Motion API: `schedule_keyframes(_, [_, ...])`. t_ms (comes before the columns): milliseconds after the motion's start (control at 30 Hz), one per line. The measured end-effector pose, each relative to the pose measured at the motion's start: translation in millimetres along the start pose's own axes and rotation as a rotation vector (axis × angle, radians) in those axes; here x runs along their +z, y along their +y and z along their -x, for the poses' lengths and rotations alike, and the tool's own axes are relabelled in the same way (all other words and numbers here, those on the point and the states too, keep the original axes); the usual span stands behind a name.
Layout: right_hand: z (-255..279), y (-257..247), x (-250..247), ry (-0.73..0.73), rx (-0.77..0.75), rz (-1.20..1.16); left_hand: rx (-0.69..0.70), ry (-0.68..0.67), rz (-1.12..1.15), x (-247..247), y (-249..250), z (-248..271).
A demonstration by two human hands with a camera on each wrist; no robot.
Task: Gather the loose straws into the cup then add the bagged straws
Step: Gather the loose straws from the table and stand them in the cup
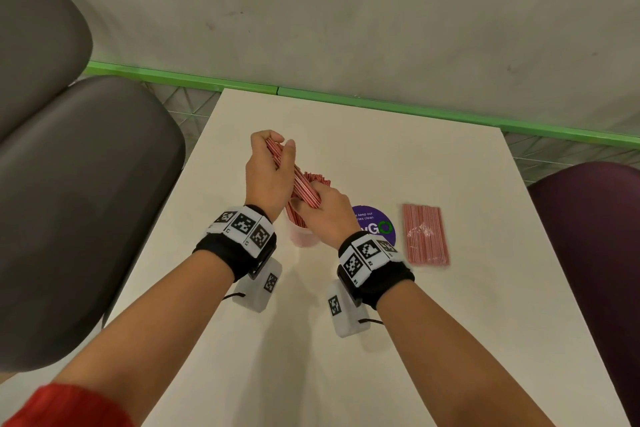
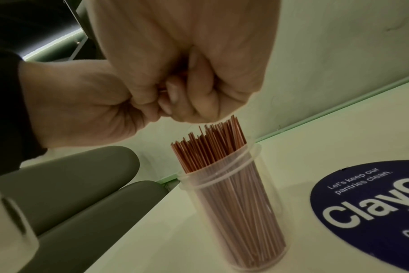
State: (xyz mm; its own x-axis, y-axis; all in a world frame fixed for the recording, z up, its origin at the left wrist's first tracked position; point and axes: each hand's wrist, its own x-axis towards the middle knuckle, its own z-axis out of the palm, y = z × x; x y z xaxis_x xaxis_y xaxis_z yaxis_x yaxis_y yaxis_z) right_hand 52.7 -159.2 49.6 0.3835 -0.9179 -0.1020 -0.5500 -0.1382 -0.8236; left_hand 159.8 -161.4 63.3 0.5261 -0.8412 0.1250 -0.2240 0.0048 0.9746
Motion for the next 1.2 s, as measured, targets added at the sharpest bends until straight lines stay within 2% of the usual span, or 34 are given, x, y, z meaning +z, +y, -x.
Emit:
schedule_keyframes(100, [-3.5,-2.5,0.2,0.055,0.003,-0.022,0.020,-0.013,0.000,-0.5,-0.3,-4.4])
schedule_keyframes(267, [-3.8,3.2,-1.1,0.117,0.022,-0.111,0.022,0.105,0.049,-1.9,-7.4,-14.7])
schedule_keyframes(333, [-0.6,15.0,-5.8,0.173,0.041,-0.067,0.048,0.135,0.015,-1.9,-14.1,-14.3])
schedule_keyframes(467, [5.1,39.3,-10.6,0.285,0.109,0.006,0.120,0.071,-0.122,4.5,-30.5,-4.2])
schedule_keyframes(600, [3.6,52.2,-2.2,0.151,0.196,0.063,0.145,-0.082,-0.305,13.6,-42.5,10.1])
schedule_keyframes(700, [4.9,54.9,2.3,0.073,0.189,0.035,0.233,-0.094,-0.550,14.6,-51.5,18.1])
schedule_keyframes(800, [3.2,55.8,3.9,0.036,0.163,0.040,0.345,-0.115,-0.652,12.3,-66.6,18.8])
schedule_keyframes(933, [0.1,52.6,11.5,-0.041,0.126,0.148,0.326,-0.213,-0.688,10.1,-79.7,21.9])
schedule_keyframes(1000, [-0.3,49.7,16.1,-0.047,0.119,0.185,0.291,-0.232,-0.673,10.3,-81.3,23.4])
schedule_keyframes(1200, [0.1,47.5,14.6,-0.058,0.137,0.198,0.301,-0.252,-0.723,3.8,-75.3,20.8])
